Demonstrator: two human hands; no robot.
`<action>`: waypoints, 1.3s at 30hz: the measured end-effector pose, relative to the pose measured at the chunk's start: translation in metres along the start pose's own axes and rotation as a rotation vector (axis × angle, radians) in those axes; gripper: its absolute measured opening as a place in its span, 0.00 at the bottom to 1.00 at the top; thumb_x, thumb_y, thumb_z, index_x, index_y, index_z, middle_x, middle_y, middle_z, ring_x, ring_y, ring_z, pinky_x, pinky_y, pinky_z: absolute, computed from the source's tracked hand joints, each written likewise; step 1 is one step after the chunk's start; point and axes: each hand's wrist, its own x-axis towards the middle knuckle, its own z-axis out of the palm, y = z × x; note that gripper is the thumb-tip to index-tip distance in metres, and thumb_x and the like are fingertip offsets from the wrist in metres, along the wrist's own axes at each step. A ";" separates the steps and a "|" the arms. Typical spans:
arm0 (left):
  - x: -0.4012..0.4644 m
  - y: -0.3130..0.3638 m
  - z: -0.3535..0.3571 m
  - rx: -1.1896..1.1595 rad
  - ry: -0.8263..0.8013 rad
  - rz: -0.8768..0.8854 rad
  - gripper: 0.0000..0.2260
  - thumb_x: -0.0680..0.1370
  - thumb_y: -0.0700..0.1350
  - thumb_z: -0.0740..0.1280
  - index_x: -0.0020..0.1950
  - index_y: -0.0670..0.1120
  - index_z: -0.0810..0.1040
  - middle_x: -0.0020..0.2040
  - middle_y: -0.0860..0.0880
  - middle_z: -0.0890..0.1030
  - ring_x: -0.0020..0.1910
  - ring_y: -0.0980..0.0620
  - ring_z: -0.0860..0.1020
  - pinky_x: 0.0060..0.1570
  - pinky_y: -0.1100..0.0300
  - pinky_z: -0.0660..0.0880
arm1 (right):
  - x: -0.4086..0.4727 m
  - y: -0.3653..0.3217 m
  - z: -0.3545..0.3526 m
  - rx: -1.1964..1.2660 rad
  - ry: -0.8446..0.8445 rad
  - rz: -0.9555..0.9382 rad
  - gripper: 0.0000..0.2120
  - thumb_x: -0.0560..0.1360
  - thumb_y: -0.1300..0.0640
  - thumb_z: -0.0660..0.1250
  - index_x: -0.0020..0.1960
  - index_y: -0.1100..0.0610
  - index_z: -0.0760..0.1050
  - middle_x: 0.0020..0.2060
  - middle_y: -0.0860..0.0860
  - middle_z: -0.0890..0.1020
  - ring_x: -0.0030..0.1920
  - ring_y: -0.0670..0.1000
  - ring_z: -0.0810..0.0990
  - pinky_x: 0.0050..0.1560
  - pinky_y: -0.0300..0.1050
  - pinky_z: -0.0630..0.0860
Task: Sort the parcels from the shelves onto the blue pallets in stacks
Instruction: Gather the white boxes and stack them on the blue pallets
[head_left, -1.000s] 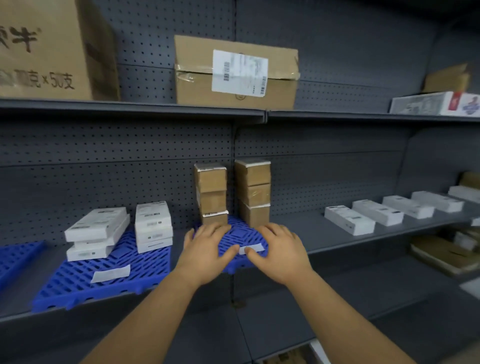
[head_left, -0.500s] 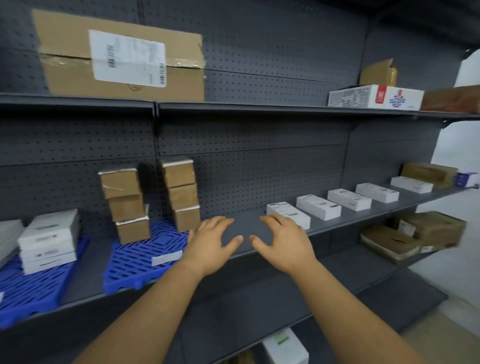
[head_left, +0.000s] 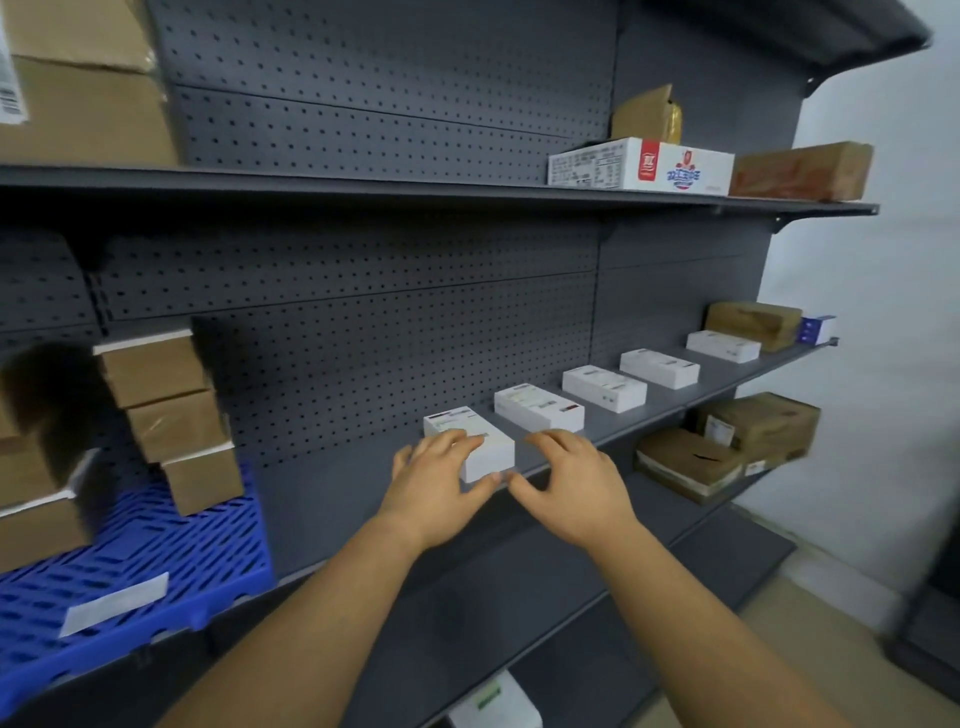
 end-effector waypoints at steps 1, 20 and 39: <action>0.013 0.003 0.009 -0.002 -0.010 0.012 0.26 0.77 0.65 0.56 0.73 0.57 0.64 0.74 0.56 0.63 0.73 0.55 0.57 0.72 0.49 0.51 | 0.006 0.012 0.001 -0.014 -0.003 0.010 0.30 0.72 0.35 0.59 0.68 0.51 0.71 0.65 0.47 0.74 0.66 0.51 0.70 0.62 0.53 0.70; 0.214 0.131 0.144 -0.067 -0.038 0.164 0.26 0.77 0.65 0.56 0.73 0.57 0.63 0.73 0.57 0.63 0.72 0.55 0.58 0.72 0.51 0.53 | 0.106 0.240 -0.027 -0.140 -0.011 0.130 0.38 0.69 0.29 0.49 0.72 0.47 0.66 0.69 0.47 0.69 0.69 0.51 0.65 0.67 0.53 0.66; 0.354 0.297 0.258 -0.091 -0.026 0.105 0.25 0.77 0.64 0.57 0.72 0.58 0.64 0.73 0.58 0.64 0.72 0.56 0.58 0.71 0.53 0.52 | 0.175 0.482 -0.065 -0.083 -0.025 0.085 0.33 0.72 0.33 0.57 0.72 0.47 0.66 0.69 0.47 0.70 0.69 0.50 0.65 0.66 0.51 0.66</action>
